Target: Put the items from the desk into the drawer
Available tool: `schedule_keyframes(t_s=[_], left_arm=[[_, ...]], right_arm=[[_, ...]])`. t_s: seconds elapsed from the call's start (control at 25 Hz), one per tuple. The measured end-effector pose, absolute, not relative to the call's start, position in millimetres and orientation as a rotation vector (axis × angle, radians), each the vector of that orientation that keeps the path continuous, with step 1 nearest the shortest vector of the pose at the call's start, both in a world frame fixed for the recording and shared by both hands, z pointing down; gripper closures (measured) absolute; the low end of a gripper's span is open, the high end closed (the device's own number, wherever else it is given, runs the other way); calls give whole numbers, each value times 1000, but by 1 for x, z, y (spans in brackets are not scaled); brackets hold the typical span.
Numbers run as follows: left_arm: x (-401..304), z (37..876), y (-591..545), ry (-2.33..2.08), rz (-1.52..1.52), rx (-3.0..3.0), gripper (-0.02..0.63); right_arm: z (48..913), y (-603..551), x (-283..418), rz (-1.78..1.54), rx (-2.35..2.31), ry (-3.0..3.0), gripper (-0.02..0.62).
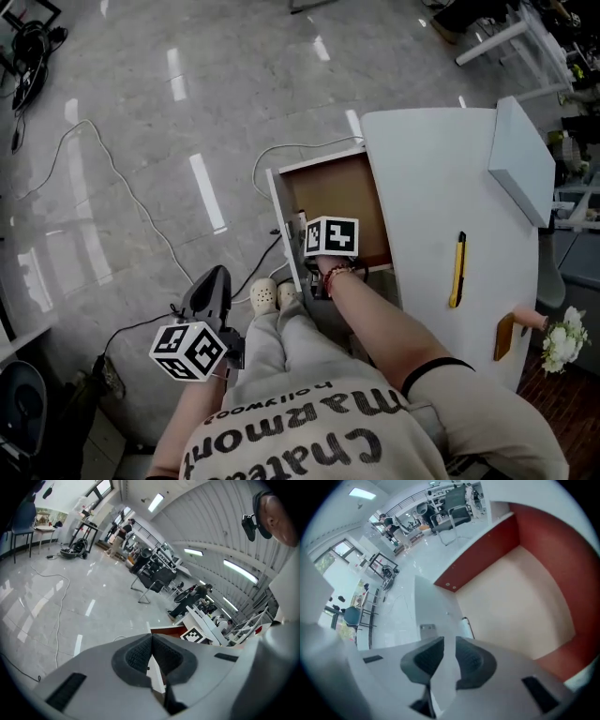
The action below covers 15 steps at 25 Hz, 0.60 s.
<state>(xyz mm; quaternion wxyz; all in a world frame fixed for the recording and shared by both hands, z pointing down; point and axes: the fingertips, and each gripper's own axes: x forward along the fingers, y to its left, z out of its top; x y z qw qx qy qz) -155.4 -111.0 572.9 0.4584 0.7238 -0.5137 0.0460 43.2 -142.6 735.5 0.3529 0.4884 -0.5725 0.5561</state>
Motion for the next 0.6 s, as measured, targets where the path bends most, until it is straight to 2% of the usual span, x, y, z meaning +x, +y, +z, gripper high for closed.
schedule_keyframes(t_s=[0.28,0.36,0.6], left_arm=[[-139,491,-132,-1246,13,1877,604],[-134,464,-144,-1238,-25,1929,604],[-104,390,-159,-1177,-87,2102,604]], right_arm=[[615,-154,-2,1363,1238,-1758,546],[579,-164,-10,1340,1260,-1840,578],[476,-170,-3,1235,1344,-2059,588]])
